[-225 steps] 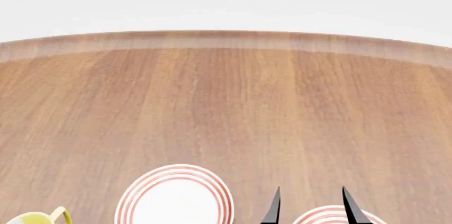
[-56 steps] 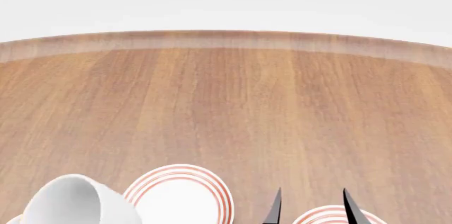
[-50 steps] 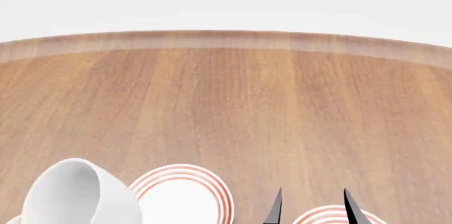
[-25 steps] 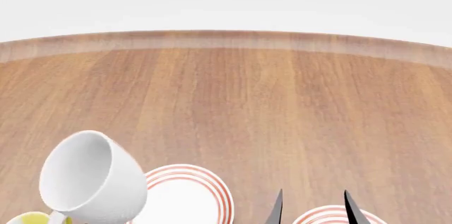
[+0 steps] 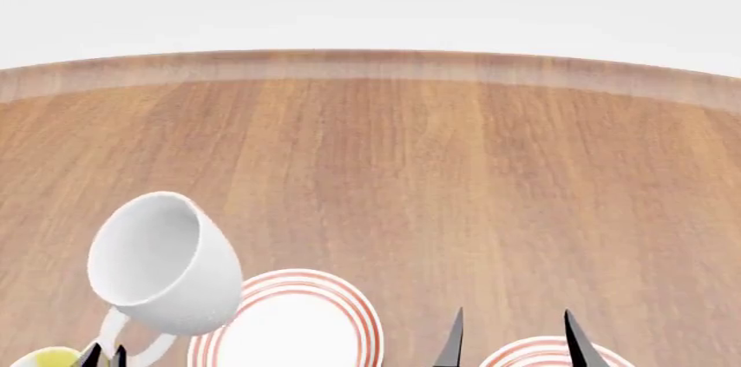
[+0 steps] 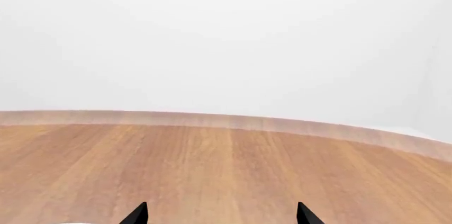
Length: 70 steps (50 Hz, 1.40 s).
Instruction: Put the white mug on the left plate.
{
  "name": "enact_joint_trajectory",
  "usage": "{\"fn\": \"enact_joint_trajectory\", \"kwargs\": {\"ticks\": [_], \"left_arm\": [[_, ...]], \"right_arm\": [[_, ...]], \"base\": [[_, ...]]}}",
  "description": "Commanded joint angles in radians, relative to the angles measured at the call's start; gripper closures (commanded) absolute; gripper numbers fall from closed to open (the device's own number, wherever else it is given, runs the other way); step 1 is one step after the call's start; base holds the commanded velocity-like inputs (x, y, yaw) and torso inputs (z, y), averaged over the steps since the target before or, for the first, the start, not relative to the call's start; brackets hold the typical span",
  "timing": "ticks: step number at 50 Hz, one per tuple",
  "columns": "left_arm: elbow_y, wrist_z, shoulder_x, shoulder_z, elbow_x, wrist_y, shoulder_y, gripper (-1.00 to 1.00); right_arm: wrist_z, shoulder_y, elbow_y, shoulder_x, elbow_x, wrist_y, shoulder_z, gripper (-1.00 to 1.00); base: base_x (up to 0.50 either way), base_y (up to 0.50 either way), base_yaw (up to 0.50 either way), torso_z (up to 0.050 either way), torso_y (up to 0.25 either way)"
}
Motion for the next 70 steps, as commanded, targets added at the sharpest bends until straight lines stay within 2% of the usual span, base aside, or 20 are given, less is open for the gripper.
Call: {"fn": "enact_joint_trajectory", "kwargs": {"ticks": [1,31,43,62,70], "left_arm": [[-0.155,-0.010,0.072,0.005,0.031,-0.040,-0.101,1.00],[-0.440,0.065,0.199,0.070,0.067,-0.104,-0.279,1.00],[-0.602,0.088,0.262,0.073,0.076,-0.058,-0.333,1.00],[-0.960,0.158,0.372,0.061,0.073,0.076,-0.438,1.00],[-0.972,0.162,0.380,0.067,0.073,0.078,-0.442,1.00]], "right_arm": [[0.000,0.001,0.006,0.000,0.008,-0.010,0.001,-1.00],[0.002,-0.003,0.019,0.006,0.021,-0.030,0.002,-1.00],[0.003,-0.007,0.006,0.010,0.029,-0.032,0.000,-1.00],[0.011,-0.002,-0.017,0.017,0.031,-0.020,-0.007,-1.00],[0.018,-0.005,-0.036,0.023,0.032,-0.008,-0.008,-1.00]], "base": [[0.00,0.00,0.00,0.000,0.000],[0.00,0.00,0.00,0.000,0.000],[0.00,0.00,0.00,0.000,0.000],[0.00,0.00,0.00,0.000,0.001],[0.00,0.00,0.00,0.000,0.000]]}}
